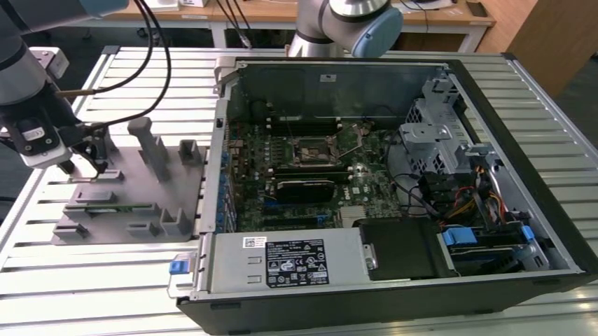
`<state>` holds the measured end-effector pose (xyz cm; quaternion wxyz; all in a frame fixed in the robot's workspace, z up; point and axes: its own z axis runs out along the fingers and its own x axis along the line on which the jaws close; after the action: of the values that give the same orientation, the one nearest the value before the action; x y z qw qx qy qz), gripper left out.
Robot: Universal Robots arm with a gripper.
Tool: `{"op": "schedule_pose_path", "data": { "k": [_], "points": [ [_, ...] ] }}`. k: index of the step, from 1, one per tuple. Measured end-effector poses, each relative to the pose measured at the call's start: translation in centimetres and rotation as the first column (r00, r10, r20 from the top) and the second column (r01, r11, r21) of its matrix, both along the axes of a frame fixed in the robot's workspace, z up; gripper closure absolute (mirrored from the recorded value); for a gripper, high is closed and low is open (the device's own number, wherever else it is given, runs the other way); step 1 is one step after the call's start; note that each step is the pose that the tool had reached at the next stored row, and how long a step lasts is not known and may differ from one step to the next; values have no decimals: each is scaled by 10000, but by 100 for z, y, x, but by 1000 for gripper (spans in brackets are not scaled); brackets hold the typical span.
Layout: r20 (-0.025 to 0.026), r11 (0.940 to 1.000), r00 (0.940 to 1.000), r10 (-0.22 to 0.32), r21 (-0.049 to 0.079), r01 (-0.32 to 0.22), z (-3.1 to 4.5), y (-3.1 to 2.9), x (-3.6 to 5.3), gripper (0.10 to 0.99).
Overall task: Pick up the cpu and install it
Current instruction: 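Pick up the cpu and move it towards the insertion slot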
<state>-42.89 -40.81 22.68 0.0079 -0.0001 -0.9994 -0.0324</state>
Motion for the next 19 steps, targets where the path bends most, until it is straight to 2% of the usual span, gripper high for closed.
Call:
{"op": "schedule_pose_path", "data": {
  "k": [19],
  "points": [
    [0,10000,10000,0,0,0,85,0,0,545]
  ]
}}
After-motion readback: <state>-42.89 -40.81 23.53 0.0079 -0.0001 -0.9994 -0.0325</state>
